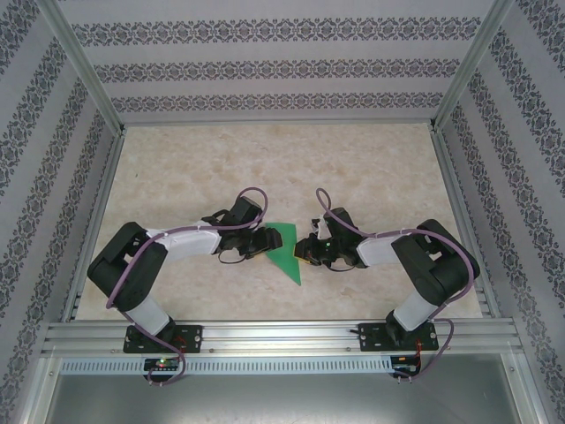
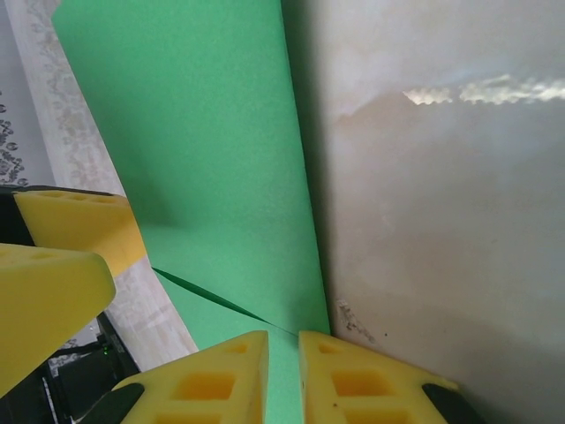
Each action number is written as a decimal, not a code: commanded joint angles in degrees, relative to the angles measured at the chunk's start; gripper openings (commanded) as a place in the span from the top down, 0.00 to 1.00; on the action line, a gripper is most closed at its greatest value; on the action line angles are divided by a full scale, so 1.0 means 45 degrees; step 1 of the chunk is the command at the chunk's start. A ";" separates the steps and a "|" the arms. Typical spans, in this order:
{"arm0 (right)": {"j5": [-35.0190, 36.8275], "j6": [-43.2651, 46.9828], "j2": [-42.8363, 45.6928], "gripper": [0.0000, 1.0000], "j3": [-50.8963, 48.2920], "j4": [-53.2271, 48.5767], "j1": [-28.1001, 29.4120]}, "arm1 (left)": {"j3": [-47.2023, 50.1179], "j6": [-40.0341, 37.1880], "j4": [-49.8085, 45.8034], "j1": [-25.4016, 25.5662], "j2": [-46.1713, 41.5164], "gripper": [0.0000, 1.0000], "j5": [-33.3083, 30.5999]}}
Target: Fold a paper plane with a square sheet of paper (pick it up from the middle)
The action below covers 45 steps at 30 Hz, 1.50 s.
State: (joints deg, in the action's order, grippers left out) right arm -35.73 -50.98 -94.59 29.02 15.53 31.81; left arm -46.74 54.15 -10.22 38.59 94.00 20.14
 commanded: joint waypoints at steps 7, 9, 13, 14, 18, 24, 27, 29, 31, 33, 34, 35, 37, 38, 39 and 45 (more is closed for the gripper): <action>0.1503 0.0236 -0.1325 0.82 -0.0414 0.0029 0.0262 | 0.0210 0.0633 0.1472 0.0248 0.0264 0.44 0.0563; 0.1515 0.0241 -0.1339 0.82 -0.0432 0.0049 0.0232 | 0.0241 0.0754 0.1689 0.0238 0.0245 0.45 0.0678; 0.1527 0.0216 -0.1309 0.82 -0.0451 0.0187 0.0195 | 0.0246 0.0857 0.1896 0.0243 0.0138 0.50 0.0824; 0.1513 0.0215 -0.1307 0.81 -0.0452 0.0223 0.0186 | 0.0220 0.0856 0.1926 0.0239 0.0128 0.51 0.0850; 0.1445 0.0240 -0.1277 0.81 -0.0359 0.0355 0.0171 | 0.0220 0.0852 0.2017 0.0235 0.0158 0.58 0.0879; 0.1474 0.0349 -0.1305 0.80 -0.0193 0.0145 0.0157 | 0.0239 0.0847 0.2023 0.0239 0.0191 0.59 0.0828; 0.1455 0.0397 -0.1281 0.80 -0.0157 0.0031 0.0103 | 0.0232 0.0769 0.1813 0.0249 0.0092 0.58 0.0561; 0.1447 0.0458 -0.1228 0.80 -0.0159 -0.0011 0.0079 | 0.0194 0.0674 0.1501 0.0237 0.0051 0.55 0.0347; 0.1421 0.0494 -0.1207 0.80 -0.0176 -0.0018 0.0030 | 0.0145 0.0539 0.1142 0.0238 0.0061 0.54 0.0103; 0.1344 0.0509 -0.1207 0.80 -0.0178 0.0028 -0.0026 | 0.0210 0.0525 0.1061 0.0248 0.0108 0.53 -0.0028; 0.1263 0.0519 -0.1227 0.80 -0.0195 0.0071 -0.0048 | 0.0237 0.0545 0.1043 0.0248 0.0146 0.52 -0.0024; 0.1178 0.0527 -0.1227 0.80 -0.0208 0.0178 -0.0067 | 0.0253 0.0550 0.1092 0.0239 0.0199 0.52 -0.0006; 0.1021 0.0437 -0.1247 0.79 -0.0289 0.0413 -0.0115 | 0.0298 0.0592 0.1232 0.0236 0.0291 0.52 0.0123; 0.0945 0.0374 -0.1283 0.79 -0.0331 0.0559 -0.0150 | 0.0298 0.0606 0.1264 0.0240 0.0314 0.52 0.0136; 0.0836 0.0291 -0.1315 0.79 -0.0400 0.0777 -0.0189 | 0.0318 0.0621 0.1267 0.0236 0.0323 0.52 0.0153; 0.0322 -0.0022 -0.1720 0.79 -0.0626 0.1742 -0.0389 | 0.0429 0.0603 0.1398 0.0234 0.0531 0.49 0.0380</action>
State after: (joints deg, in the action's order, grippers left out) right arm -41.45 -51.62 -96.47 27.51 21.19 29.41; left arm -45.63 57.43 -4.27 38.83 95.31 21.58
